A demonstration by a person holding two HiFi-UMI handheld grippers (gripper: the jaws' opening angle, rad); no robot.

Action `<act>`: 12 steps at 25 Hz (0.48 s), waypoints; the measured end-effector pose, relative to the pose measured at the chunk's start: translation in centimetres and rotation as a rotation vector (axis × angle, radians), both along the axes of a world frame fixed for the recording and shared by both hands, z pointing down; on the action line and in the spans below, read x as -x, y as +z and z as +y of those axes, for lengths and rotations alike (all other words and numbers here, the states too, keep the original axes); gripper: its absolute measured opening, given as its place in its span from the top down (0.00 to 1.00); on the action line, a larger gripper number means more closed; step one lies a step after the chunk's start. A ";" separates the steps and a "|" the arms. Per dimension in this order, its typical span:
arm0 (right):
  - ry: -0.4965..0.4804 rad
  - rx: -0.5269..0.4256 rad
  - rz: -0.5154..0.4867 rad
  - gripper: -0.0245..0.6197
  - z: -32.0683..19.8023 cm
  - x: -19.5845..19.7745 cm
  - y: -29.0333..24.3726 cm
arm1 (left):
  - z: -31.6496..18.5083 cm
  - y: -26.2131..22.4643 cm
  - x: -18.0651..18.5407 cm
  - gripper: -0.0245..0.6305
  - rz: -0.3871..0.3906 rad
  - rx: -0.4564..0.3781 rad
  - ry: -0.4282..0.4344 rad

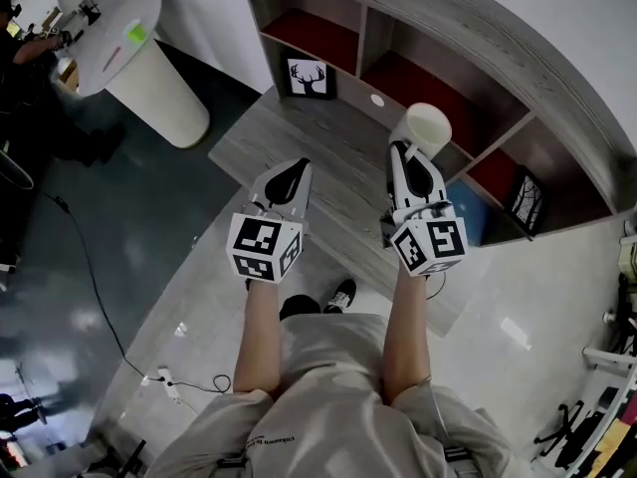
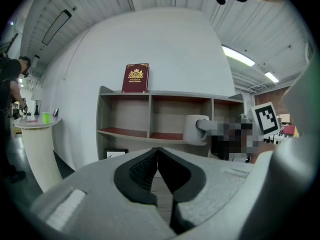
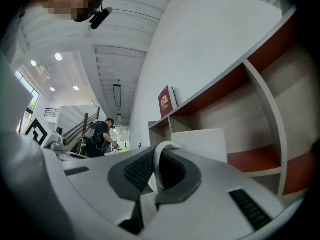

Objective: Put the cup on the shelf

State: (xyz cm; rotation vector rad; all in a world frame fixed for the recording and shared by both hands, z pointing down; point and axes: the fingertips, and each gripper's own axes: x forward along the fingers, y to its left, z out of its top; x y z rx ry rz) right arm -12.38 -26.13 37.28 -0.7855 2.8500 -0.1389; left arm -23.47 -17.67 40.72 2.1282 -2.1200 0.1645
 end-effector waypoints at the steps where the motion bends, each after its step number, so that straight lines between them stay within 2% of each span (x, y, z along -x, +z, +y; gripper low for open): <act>1: -0.005 0.004 0.009 0.93 -0.2 0.2 0.2 | -0.4 0.2 0.1 0.95 0.006 0.004 0.000; 6: -0.010 -0.012 0.049 0.93 -1.3 0.6 0.4 | -3.7 -0.1 -0.6 0.95 0.040 -0.014 0.037; 12: 0.036 -0.020 0.055 0.93 -4.1 1.0 0.1 | -8.0 -0.4 -1.9 0.95 0.026 -0.004 0.154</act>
